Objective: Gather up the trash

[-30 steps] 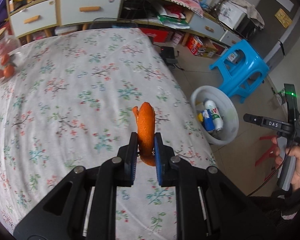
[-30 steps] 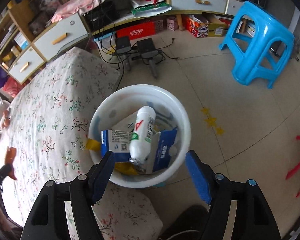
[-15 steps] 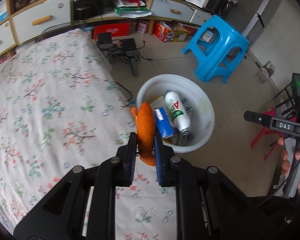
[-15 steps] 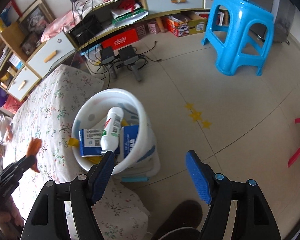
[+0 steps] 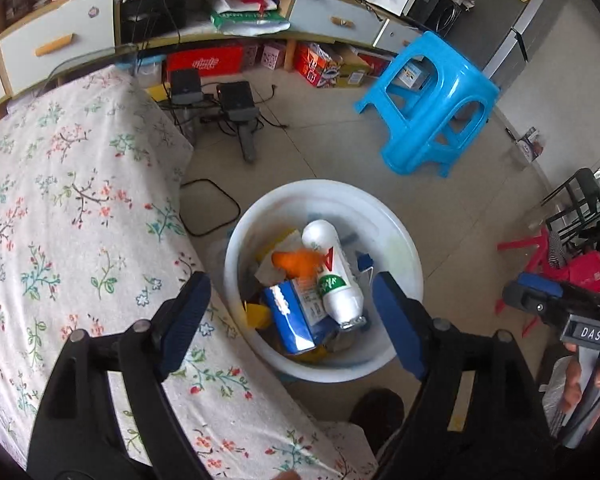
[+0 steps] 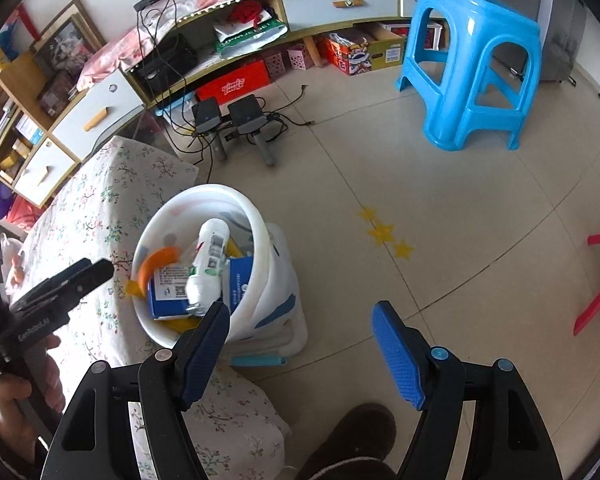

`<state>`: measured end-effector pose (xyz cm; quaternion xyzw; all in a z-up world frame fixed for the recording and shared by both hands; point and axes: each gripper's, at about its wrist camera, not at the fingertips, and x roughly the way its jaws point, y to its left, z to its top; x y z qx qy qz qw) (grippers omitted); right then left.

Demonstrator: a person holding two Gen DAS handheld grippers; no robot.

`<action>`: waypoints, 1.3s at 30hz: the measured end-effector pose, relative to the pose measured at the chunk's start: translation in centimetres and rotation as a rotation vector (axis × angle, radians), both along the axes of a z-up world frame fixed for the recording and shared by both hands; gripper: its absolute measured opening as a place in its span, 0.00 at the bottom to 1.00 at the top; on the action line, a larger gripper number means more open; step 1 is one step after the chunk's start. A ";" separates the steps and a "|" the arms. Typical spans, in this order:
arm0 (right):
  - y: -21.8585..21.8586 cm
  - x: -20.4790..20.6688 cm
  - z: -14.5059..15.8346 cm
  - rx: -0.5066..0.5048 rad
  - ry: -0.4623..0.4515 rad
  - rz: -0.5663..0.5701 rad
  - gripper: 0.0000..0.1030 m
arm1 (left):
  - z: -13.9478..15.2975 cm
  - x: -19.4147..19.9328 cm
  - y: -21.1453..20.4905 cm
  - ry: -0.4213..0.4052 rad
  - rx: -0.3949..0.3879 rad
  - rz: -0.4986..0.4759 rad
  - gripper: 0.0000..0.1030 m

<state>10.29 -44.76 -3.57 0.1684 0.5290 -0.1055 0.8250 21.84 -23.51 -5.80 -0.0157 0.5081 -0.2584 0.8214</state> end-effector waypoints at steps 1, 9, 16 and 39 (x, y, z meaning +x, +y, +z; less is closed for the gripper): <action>0.2 0.1 0.1 -0.001 -0.004 0.005 0.73 | 0.1 0.0 0.3 0.003 0.011 0.010 0.81; 2.0 0.8 1.2 0.005 -0.035 0.039 0.74 | 1.0 -1.7 3.9 -0.055 0.099 0.071 0.93; 4.9 1.2 1.7 0.037 -0.055 0.075 0.76 | 2.7 -4.2 8.7 -0.102 0.148 0.130 0.99; 23.9 -2.2 1.8 -0.063 -0.158 0.351 0.83 | 3.2 -15.2 24.9 -0.095 0.149 0.429 0.99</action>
